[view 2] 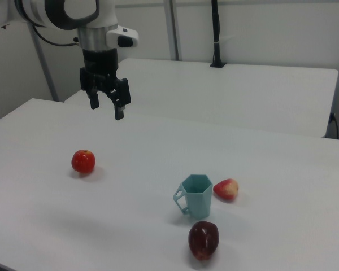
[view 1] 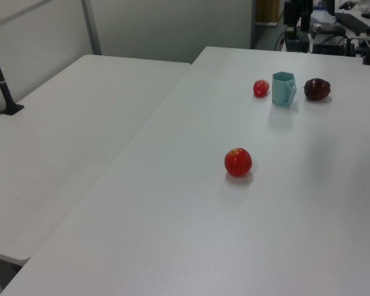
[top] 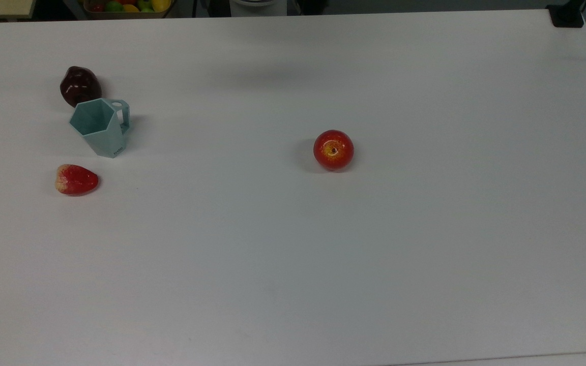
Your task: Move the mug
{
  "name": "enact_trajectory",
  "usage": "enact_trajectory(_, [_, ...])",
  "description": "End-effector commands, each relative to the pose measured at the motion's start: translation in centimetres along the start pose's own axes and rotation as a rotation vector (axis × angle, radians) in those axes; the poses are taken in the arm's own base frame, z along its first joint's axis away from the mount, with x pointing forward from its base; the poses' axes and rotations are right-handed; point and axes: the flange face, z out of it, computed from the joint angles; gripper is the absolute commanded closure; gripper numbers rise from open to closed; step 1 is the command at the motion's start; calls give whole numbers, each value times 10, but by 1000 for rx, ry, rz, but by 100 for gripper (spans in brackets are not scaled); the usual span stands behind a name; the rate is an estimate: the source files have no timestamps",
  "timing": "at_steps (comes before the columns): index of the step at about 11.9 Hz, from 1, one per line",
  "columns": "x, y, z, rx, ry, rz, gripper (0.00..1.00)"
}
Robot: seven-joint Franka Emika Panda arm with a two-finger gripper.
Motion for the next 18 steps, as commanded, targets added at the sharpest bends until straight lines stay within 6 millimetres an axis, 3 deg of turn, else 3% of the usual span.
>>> enact_trajectory(1, [-9,8,-8,-27,34,10,0])
enact_trajectory(7, [-18,16,-19,-10,43,62,0])
enact_trajectory(14, [-22,26,-13,-1,-9,168,0])
enact_trajectory(16, [-20,23,-9,0,-16,220,0])
enact_trajectory(18, [3,27,19,8,-47,280,0])
